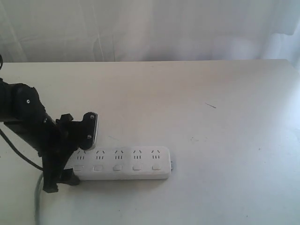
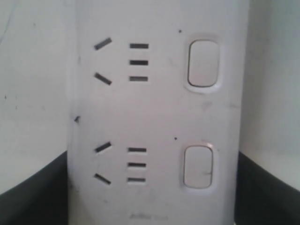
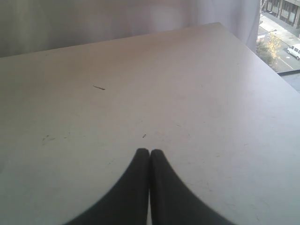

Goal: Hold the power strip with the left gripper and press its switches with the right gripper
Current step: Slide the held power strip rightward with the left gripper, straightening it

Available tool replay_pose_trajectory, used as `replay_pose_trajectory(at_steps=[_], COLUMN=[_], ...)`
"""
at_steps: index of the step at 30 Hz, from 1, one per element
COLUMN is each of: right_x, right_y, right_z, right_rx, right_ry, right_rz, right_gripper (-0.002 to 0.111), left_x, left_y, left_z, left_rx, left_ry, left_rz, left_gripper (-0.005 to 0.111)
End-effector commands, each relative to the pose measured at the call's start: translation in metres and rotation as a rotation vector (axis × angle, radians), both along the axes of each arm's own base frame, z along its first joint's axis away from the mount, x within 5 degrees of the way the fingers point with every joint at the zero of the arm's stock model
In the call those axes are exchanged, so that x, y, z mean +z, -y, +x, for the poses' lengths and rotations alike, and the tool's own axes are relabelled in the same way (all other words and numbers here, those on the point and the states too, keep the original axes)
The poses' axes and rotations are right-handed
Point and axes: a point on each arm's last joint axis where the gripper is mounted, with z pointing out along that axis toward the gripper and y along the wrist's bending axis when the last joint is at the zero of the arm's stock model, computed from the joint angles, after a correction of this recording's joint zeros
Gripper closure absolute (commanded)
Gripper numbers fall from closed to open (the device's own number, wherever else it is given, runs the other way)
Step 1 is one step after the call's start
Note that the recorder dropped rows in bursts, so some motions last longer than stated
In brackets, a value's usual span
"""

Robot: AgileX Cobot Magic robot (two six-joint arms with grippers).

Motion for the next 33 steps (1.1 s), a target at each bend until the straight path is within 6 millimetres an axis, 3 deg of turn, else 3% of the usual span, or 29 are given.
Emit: replay_pose_trajectory(at_steps=[1, 6, 18, 26, 27, 32, 33], right_x=[0.001, 0.001, 0.011, 0.056, 0.069, 0.097, 0.101], right_y=[0.0, 0.0, 0.001, -0.002, -0.003, -0.005, -0.006], right_z=[0.0, 0.0, 0.002, -0.002, -0.008, -0.032, -0.037], right_rx=[0.0, 0.0, 0.007, 0.024, 0.03, 0.049, 0.097], right_ry=[0.011, 0.011, 0.128, 0.629, 0.786, 1.194, 1.264], right_rz=[-0.002, -0.002, -0.061, -0.074, -0.077, -0.055, 0.066], right_gripper=[0.108, 0.108, 0.108, 0.108, 0.108, 0.108, 0.108], left_x=[0.002, 0.007, 0.007, 0.007, 0.007, -0.006, -0.016], left_y=[0.011, 0.021, 0.023, 0.023, 0.023, 0.024, 0.025], left_z=[-0.004, -0.008, -0.012, -0.012, -0.012, -0.013, -0.013], left_rx=[-0.049, -0.126, -0.123, -0.123, -0.096, 0.069, 0.091], left_ry=[-0.027, -0.041, -0.091, -0.091, -0.104, -0.24, -0.28], left_rz=[-0.133, -0.241, -0.272, -0.272, -0.279, -0.299, -0.293], left_gripper=[0.107, 0.107, 0.107, 0.107, 0.107, 0.107, 0.107])
